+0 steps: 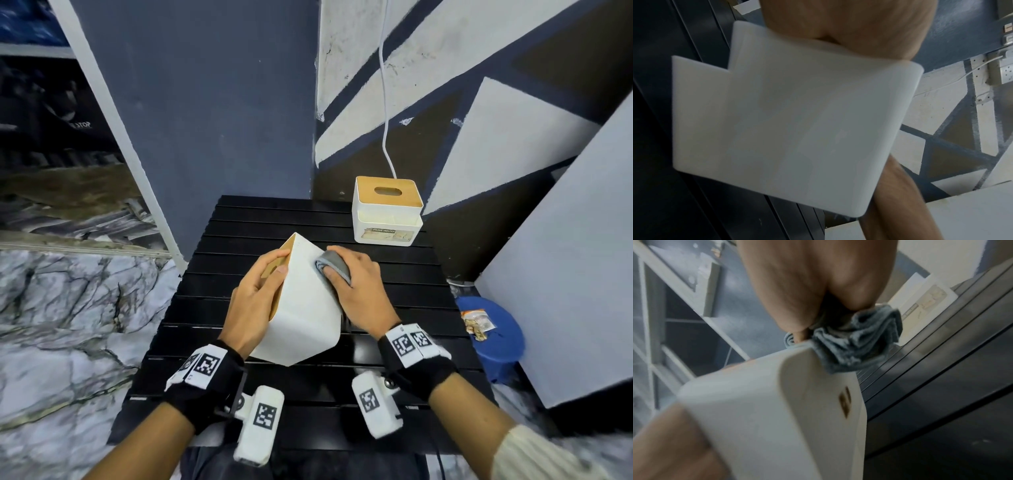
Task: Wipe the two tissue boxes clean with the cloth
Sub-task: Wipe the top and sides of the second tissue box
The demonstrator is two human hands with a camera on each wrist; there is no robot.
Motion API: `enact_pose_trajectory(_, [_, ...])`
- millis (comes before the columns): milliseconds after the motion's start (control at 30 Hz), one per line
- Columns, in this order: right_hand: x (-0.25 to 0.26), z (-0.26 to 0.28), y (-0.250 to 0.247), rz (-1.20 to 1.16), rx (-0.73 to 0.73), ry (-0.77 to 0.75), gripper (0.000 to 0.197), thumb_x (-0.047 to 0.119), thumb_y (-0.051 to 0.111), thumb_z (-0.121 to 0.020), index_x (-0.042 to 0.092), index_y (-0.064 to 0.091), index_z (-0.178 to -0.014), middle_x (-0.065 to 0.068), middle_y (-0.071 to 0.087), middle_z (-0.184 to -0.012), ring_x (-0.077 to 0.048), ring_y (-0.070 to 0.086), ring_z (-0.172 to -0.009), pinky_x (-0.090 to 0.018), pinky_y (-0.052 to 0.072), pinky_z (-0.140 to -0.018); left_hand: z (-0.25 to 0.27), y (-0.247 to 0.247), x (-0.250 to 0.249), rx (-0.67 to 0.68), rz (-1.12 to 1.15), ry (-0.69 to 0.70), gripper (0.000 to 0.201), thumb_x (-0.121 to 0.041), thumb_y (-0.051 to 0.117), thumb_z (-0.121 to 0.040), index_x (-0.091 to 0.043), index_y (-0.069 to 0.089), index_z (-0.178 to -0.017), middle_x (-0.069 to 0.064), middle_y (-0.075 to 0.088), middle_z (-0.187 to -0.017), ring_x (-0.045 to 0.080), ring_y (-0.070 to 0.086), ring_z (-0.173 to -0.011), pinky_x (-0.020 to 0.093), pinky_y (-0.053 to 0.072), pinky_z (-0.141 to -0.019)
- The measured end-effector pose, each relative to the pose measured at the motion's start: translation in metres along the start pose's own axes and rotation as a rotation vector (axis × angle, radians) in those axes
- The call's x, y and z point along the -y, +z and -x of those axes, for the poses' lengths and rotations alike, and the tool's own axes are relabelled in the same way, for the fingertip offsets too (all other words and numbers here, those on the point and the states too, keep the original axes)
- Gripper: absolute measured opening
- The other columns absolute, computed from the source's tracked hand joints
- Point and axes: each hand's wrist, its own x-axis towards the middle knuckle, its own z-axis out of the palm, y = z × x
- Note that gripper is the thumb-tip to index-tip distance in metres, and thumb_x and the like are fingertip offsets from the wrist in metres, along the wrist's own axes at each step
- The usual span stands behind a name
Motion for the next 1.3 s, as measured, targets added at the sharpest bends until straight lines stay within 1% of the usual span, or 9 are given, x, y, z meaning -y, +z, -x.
enact_pose_trajectory(200, [0.031,-0.002,0.003,0.027,0.022,-0.141,0.039,0.041,0.05,-0.095,0.033,0.047,-0.133,0.0,0.043,-0.132,-0.018,0.032,-0.119,-0.037,0.03,-0.107,0.003,0.003,-0.003,0.018,0.019,-0.001,0.027,-0.031,0.052,-0.103,-0.034,0.064,-0.127,-0.021,0.071,-0.109,0.0,0.067,-0.097,0.019,0.052,-0.081])
enact_pose_trajectory(433, [0.014,-0.03,0.001,0.031,0.026,-0.021,0.035,0.052,0.043,-0.094,0.04,0.047,-0.127,-0.002,0.051,-0.126,-0.023,0.04,-0.117,-0.037,0.033,-0.099,0.003,0.002,-0.005,0.022,0.021,0.003,0.028,-0.03,0.053,-0.102,-0.032,0.063,-0.128,-0.025,0.071,-0.102,-0.006,0.067,-0.091,0.01,0.05,-0.071])
enact_pose_trajectory(667, [0.038,-0.014,0.002,0.075,0.04,-0.148,0.038,0.042,0.049,-0.096,0.034,0.047,-0.133,-0.001,0.044,-0.129,-0.02,0.034,-0.118,-0.038,0.03,-0.105,0.002,0.0,-0.002,0.029,0.025,-0.016,0.024,-0.035,0.054,-0.102,-0.041,0.065,-0.122,-0.015,0.072,-0.11,0.007,0.069,-0.1,0.03,0.053,-0.087])
enact_pose_trajectory(833, [0.042,-0.051,-0.002,0.093,0.159,-0.085,0.035,0.055,0.044,-0.091,0.039,0.05,-0.122,-0.001,0.058,-0.116,-0.023,0.048,-0.109,-0.043,0.042,-0.097,-0.003,-0.008,-0.006,0.042,-0.043,-0.041,0.025,-0.04,0.055,-0.101,-0.048,0.062,-0.123,-0.015,0.072,-0.115,0.013,0.068,-0.109,0.043,0.052,-0.102])
enact_pose_trajectory(900, [0.044,-0.06,-0.007,0.087,0.21,-0.068,0.032,0.053,0.047,-0.092,0.034,0.055,-0.118,0.002,0.063,-0.11,-0.02,0.055,-0.102,-0.038,0.046,-0.091,-0.008,-0.012,-0.013,0.068,-0.075,-0.072,0.026,-0.045,0.055,-0.096,-0.048,0.063,-0.121,-0.009,0.074,-0.111,0.021,0.068,-0.107,0.049,0.051,-0.101])
enact_pose_trajectory(1000, [0.05,-0.065,-0.016,0.088,0.257,-0.028,0.03,0.049,0.05,-0.094,0.03,0.057,-0.116,0.005,0.064,-0.105,-0.015,0.058,-0.096,-0.027,0.042,-0.079,-0.018,-0.014,-0.023,0.067,-0.045,-0.136,0.019,-0.031,0.056,-0.098,-0.041,0.068,-0.109,0.002,0.074,-0.107,0.028,0.069,-0.1,0.043,0.054,-0.089])
enact_pose_trajectory(1100, [0.052,-0.063,-0.015,0.099,0.282,0.006,0.034,0.053,0.049,-0.092,0.03,0.057,-0.116,0.004,0.063,-0.104,-0.016,0.058,-0.095,-0.028,0.044,-0.079,-0.03,-0.01,-0.03,0.043,0.026,-0.239,0.02,-0.018,0.053,-0.1,-0.029,0.066,-0.112,0.007,0.074,-0.105,0.016,0.07,-0.082,0.027,0.052,-0.067])
enact_pose_trajectory(1167, [0.05,-0.062,-0.014,0.093,0.277,0.004,0.035,0.055,0.048,-0.092,0.031,0.056,-0.117,0.003,0.064,-0.106,-0.016,0.059,-0.095,-0.03,0.048,-0.081,-0.034,-0.007,-0.034,0.024,0.104,-0.305,0.018,-0.019,0.054,-0.1,-0.02,0.062,-0.117,0.003,0.072,-0.09,0.007,0.067,-0.064,0.021,0.05,-0.054])
enact_pose_trajectory(1300, [0.043,-0.051,-0.014,0.04,0.226,-0.028,0.033,0.053,0.049,-0.092,0.031,0.057,-0.116,0.005,0.065,-0.104,-0.013,0.06,-0.094,-0.031,0.048,-0.083,-0.035,-0.001,-0.033,0.01,0.166,-0.35,0.023,-0.026,0.056,-0.101,-0.012,0.06,-0.118,-0.001,0.065,-0.078,0.011,0.06,-0.062,0.026,0.045,-0.058])
